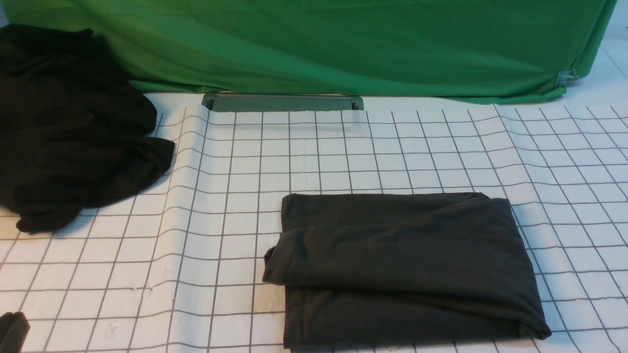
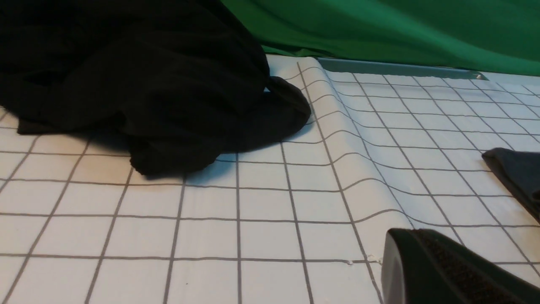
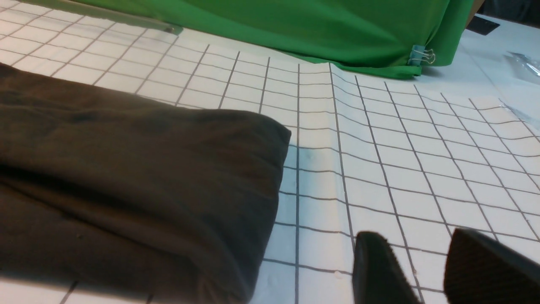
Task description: Fold a long-sleeved shirt over a white checkered tablecloth.
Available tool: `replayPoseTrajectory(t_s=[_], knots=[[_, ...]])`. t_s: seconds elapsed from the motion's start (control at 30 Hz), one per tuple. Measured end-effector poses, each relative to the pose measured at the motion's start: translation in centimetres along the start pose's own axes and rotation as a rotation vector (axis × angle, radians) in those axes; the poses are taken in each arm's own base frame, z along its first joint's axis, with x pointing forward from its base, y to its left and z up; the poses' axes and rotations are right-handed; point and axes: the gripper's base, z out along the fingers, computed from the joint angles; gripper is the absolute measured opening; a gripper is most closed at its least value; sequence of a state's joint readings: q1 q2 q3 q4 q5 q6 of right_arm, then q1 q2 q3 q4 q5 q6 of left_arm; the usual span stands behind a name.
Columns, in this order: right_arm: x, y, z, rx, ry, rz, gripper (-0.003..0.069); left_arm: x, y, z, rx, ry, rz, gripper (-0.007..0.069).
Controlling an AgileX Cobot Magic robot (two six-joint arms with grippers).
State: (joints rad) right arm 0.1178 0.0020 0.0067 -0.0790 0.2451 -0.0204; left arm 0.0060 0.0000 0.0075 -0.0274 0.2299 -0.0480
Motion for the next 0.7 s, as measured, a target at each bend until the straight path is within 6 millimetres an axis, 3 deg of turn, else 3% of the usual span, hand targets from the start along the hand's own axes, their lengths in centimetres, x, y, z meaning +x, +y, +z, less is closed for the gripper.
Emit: replayPoseTrajectory(t_s=[0.7], knots=[[-0.01, 0.0, 0.0, 0.0, -0.001, 0.001, 0.0241, 0.0, 0.14, 0.0, -0.025, -0.001, -0.008, 0.0001]])
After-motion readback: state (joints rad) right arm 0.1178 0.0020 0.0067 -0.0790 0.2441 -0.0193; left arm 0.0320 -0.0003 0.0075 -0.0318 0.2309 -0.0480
